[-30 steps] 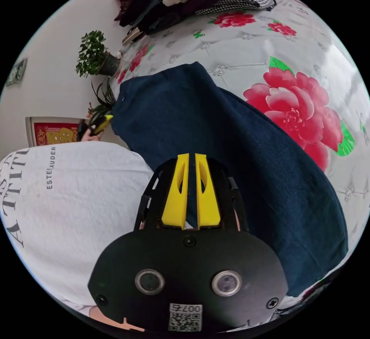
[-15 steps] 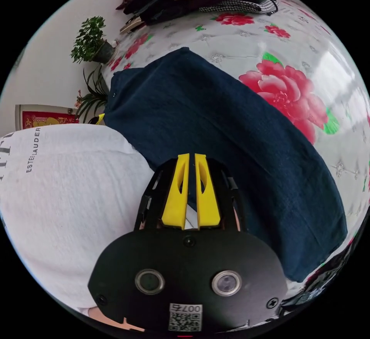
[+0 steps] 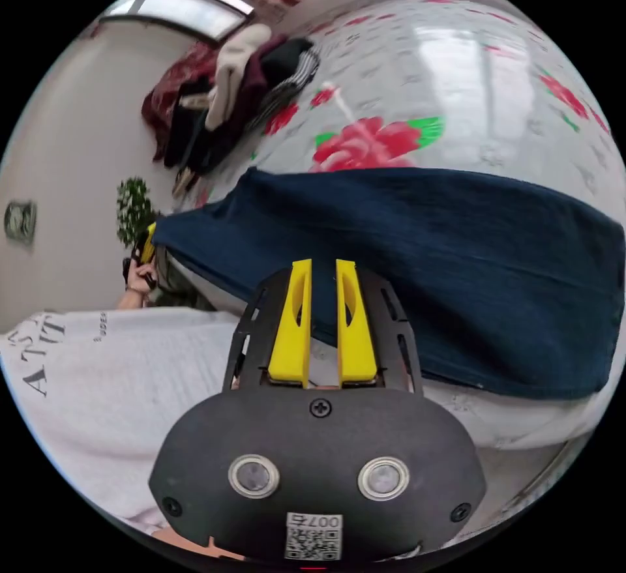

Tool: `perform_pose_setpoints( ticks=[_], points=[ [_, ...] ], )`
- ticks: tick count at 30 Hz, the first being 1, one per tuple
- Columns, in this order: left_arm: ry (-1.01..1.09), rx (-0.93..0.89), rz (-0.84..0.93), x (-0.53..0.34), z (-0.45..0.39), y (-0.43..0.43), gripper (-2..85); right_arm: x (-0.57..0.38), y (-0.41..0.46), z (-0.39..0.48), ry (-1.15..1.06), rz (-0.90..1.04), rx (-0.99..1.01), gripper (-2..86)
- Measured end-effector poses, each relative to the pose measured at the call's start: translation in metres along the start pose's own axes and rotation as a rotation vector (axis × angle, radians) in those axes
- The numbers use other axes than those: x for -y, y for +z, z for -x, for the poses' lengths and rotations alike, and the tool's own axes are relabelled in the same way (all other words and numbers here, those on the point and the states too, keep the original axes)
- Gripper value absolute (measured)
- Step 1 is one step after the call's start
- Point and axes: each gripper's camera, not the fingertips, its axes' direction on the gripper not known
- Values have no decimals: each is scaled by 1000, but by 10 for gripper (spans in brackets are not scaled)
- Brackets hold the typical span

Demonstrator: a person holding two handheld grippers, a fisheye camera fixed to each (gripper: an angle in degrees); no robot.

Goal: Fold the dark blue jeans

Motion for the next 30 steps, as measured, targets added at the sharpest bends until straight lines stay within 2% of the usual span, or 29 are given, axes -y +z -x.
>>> perform_pose_setpoints(
  ticks=[2,4,7,11,17,21,25,30],
  points=[
    [-8,100,-32,3,19,-5,36,-17,-34,-29,123,-145,-6,51],
    [-183,246,51,-9,75,-10,41,-39,-58,-56,247,-254,-31,55],
    [-407,304,83,-51,123,-28,58,-86,-91,-103,512,-414,-51,59],
    [-426,302,-15,-92,122,-42,52,-136,-124,-135,740,-578,-183,65],
    [-293,282,101,-101,87,6,43,-100,-146,-160,665,-468,-386,80],
    [-179,247,195,-97,59,61,13,-80,-134,-181,665,-341,-336,74],
    [-128,191,225,-105,44,101,-7,-69,-133,-177,630,-266,-411,52],
    [-113,177,239,-115,40,125,-10,-63,-154,-165,516,-259,-441,21]
  ],
)
